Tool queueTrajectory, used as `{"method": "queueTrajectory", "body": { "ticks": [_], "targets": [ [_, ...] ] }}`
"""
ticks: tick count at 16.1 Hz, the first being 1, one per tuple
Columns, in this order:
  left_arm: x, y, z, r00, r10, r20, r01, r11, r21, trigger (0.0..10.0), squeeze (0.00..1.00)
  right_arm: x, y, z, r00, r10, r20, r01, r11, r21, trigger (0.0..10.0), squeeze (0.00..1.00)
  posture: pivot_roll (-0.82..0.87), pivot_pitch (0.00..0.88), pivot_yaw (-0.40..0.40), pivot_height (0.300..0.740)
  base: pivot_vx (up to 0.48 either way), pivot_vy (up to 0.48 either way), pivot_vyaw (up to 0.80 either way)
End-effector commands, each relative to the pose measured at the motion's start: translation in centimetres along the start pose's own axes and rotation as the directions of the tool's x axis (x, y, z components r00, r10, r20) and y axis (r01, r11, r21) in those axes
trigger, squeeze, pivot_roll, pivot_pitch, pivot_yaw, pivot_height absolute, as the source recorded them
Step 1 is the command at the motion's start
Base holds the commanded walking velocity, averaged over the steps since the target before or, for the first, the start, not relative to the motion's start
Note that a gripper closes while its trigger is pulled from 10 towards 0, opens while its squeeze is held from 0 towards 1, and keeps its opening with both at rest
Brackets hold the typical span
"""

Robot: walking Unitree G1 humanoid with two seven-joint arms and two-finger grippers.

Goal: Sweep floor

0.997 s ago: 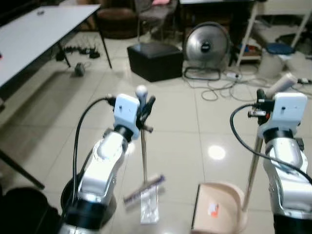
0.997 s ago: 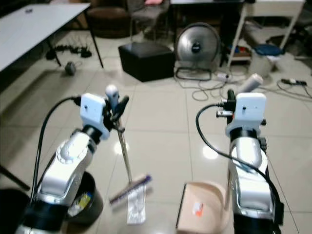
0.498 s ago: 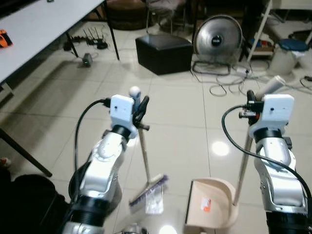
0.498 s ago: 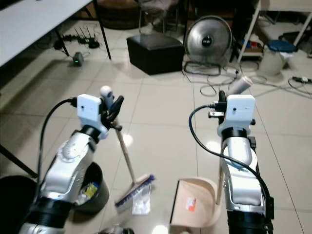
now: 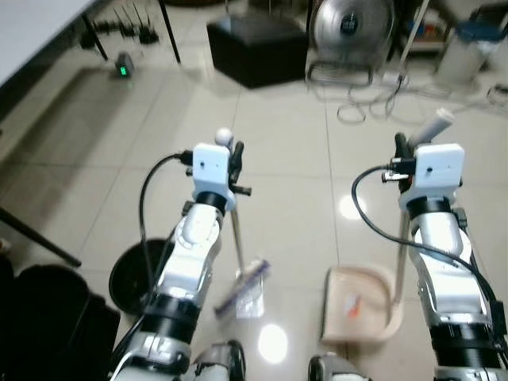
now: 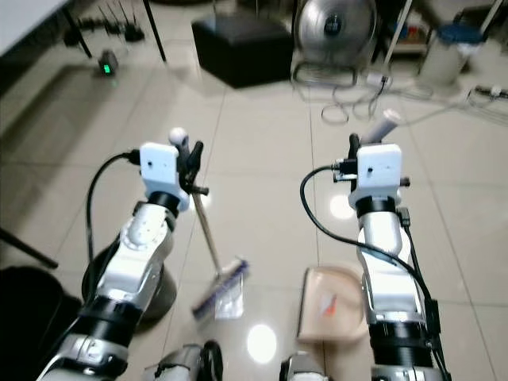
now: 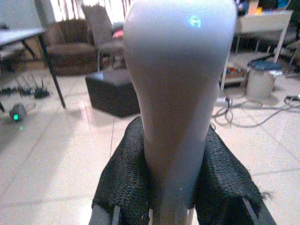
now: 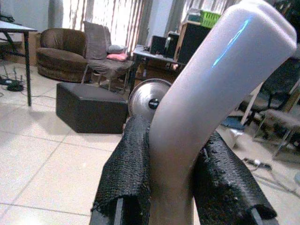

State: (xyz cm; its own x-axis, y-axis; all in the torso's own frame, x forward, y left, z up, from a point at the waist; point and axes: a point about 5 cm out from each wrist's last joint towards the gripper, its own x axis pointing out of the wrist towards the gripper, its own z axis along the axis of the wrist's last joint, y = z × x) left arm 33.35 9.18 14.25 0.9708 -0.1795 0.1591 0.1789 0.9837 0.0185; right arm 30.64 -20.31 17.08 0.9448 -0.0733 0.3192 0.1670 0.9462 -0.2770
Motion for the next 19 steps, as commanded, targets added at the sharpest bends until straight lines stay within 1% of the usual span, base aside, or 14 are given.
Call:
{"method": "queueTrajectory", "body": {
  "ticks": [1, 2, 3, 5, 6, 7, 9, 10, 11, 12, 13, 15, 17, 19],
  "targets": [
    [0.6, 0.8, 0.6, 0.997, 0.056, 0.057, -0.056, 0.998, -0.006, 10.0, 0.0, 0.6, 0.2, 1.0, 0.994, 0.001, 0.105, 0.002, 1.0, -0.029, 10.0, 0.0, 0.03, 0.305, 0.1, 0.74, 0.0, 0.0, 0.0],
    [0.7, 0.9, 0.7, 0.995, 0.064, 0.076, -0.064, 0.998, -0.007, 10.0, 0.0, 0.7, 0.3, 1.0, 0.992, 0.005, 0.128, 0.0, 0.999, -0.04, 10.0, 0.0, 0.03, 0.325, 0.108, 0.74, 0.0, 0.0, 0.0],
    [0.9, 0.9, 1.1, 0.99, 0.074, 0.118, -0.072, 0.997, -0.016, 10.0, 0.0, 0.9, 0.2, 0.9, 0.984, -0.004, 0.179, 0.014, 0.998, -0.055, 10.0, 0.0, 0.06, 0.341, 0.117, 0.74, 0.0, 0.0, 0.0],
    [1.1, 0.7, 1.9, 0.98, 0.095, 0.172, -0.094, 0.995, -0.012, 10.0, 0.0, 0.8, -0.5, 0.7, 0.976, -0.03, 0.217, 0.046, 0.997, -0.07, 10.0, 0.0, 0.11, 0.342, 0.169, 0.74, 0.0, 0.0, 0.0],
    [1.4, 0.6, 2.7, 0.971, 0.101, 0.218, -0.099, 0.995, -0.019, 10.0, 0.0, 0.8, -0.7, 0.4, 0.973, -0.038, 0.23, 0.058, 0.995, -0.08, 10.0, 0.0, 0.13, 0.353, 0.18, 0.74, 0.0, 0.0, 0.0],
    [1.7, 0.6, 3.3, 0.964, 0.112, 0.24, -0.109, 0.994, -0.025, 10.0, 0.0, 0.9, -0.6, 0.1, 0.973, -0.039, 0.229, 0.059, 0.995, -0.083, 10.0, 0.0, 0.13, 0.371, 0.195, 0.74, 0.0, 0.0, 0.0],
    [2.1, 0.8, 3.6, 0.957, 0.128, 0.26, -0.124, 0.992, -0.032, 10.0, 0.0, 1.0, -0.2, -0.3, 0.971, -0.033, 0.238, 0.056, 0.994, -0.089, 10.0, 0.0, 0.13, 0.375, 0.194, 0.74, 0.0, 0.0, 0.0],
    [2.5, 0.6, 3.7, 0.956, 0.116, 0.271, -0.115, 0.993, -0.019, 10.0, 0.0, 1.0, 0.4, -1.0, 0.973, -0.053, 0.223, 0.065, 0.997, -0.044, 10.0, 0.0, 0.14, 0.397, 0.208, 0.74, 0.0, 0.0, 0.0],
    [2.8, 0.1, 3.4, 0.958, 0.098, 0.269, -0.104, 0.995, 0.008, 10.0, 0.0, 0.7, 1.5, -1.7, 0.977, -0.071, 0.199, 0.062, 0.997, 0.05, 10.0, 0.0, 0.16, 0.398, 0.216, 0.74, 0.0, 0.0, 0.0],
    [2.8, 0.1, 3.4, 0.958, 0.098, 0.269, -0.104, 0.995, 0.008, 10.0, 0.0, 0.7, 1.5, -1.7, 0.977, -0.071, 0.199, 0.062, 0.997, 0.05, 10.0, 0.0, 0.16, 0.398, 0.216, 0.74, 0.0, 0.0, 0.0],
    [2.9, -0.4, 2.9, 0.963, 0.093, 0.255, -0.1, 0.995, 0.015, 10.0, 0.0, 0.3, 3.7, -1.4, 0.972, -0.069, 0.224, 0.039, 0.99, 0.135, 10.0, 0.0, 0.16, 0.406, 0.229, 0.74, 0.0, 0.0, 0.0],
    [2.9, -0.5, 2.7, 0.964, 0.092, 0.25, -0.099, 0.995, 0.018, 10.0, 0.0, 0.3, 4.7, -1.0, 0.968, -0.058, 0.243, 0.021, 0.988, 0.153, 10.0, 0.0, 0.16, 0.41, 0.235, 0.74, 0.0, 0.0, 0.0],
    [3.0, -1.2, 2.0, 0.97, 0.086, 0.227, -0.094, 0.995, 0.024, 10.0, 0.0, 0.0, 7.4, -0.1, 0.96, 0.001, 0.279, -0.049, 0.985, 0.167, 10.0, 0.0, 0.15, 0.401, 0.246, 0.74, 0.0, 0.0, 0.0],
    [3.2, -2.0, 1.8, 0.973, 0.081, 0.215, -0.087, 0.996, 0.019, 10.0, 0.0, -0.3, 8.5, -0.3, 0.961, 0.033, 0.274, -0.075, 0.987, 0.145, 10.0, 0.0, 0.14, 0.399, 0.247, 0.74, 0.0, 0.0, 0.0]
  ]
}}
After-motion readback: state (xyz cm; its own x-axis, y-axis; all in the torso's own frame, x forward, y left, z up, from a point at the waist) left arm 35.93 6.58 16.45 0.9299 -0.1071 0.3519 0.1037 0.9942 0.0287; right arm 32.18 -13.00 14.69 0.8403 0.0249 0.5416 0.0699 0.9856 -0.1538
